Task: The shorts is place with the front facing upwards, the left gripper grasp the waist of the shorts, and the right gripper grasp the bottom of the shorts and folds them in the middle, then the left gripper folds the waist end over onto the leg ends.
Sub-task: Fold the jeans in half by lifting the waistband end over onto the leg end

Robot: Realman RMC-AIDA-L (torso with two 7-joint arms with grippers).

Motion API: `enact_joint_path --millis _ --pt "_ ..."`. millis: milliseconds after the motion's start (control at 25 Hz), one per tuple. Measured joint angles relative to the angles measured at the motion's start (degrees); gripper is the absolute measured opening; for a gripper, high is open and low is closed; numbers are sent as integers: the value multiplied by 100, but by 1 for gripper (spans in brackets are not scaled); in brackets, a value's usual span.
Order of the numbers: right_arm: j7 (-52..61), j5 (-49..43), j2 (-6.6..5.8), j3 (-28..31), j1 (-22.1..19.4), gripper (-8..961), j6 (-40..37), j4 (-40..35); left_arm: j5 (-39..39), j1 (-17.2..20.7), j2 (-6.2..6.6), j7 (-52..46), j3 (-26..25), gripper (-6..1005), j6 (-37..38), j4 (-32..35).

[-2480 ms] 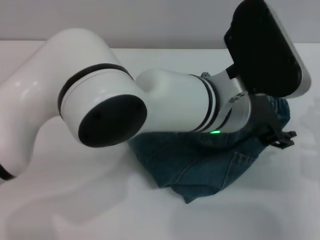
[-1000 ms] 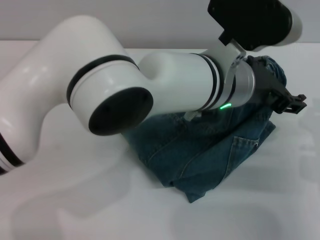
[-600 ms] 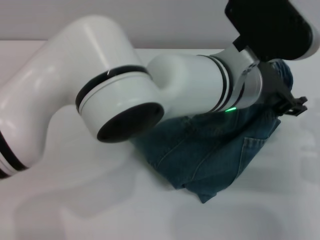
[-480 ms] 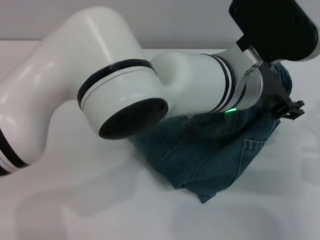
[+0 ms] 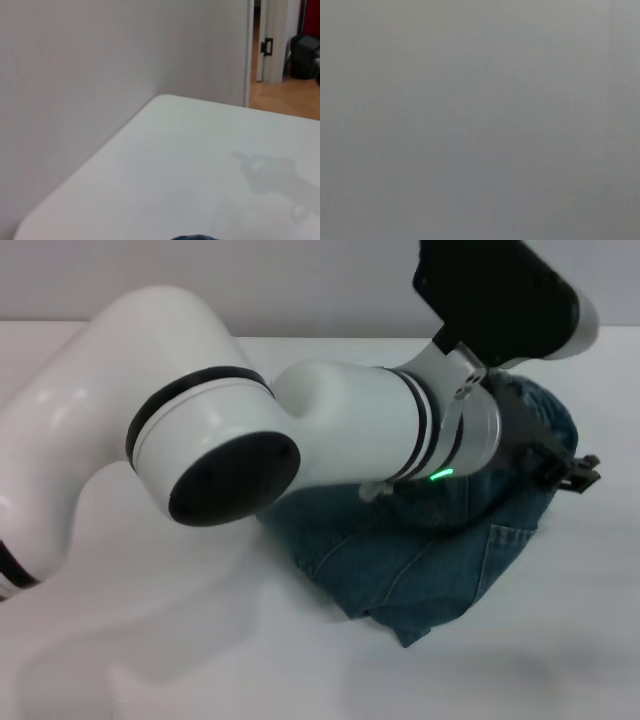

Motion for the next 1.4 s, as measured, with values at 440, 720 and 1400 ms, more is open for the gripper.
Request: enact_joint_path --millis 440,720,1400 --pt "428 662 32 -489 19 -1 -1146 -848 -426 -17 -13 130 373 833 662 308" --pt "458 669 38 -515 -2 -1 -1177 -874 330 -201 -15 393 547 830 608 106" --pt "464 672 36 -635 50 -2 -1421 -972 356 -317 -28 851 802 823 114 -269"
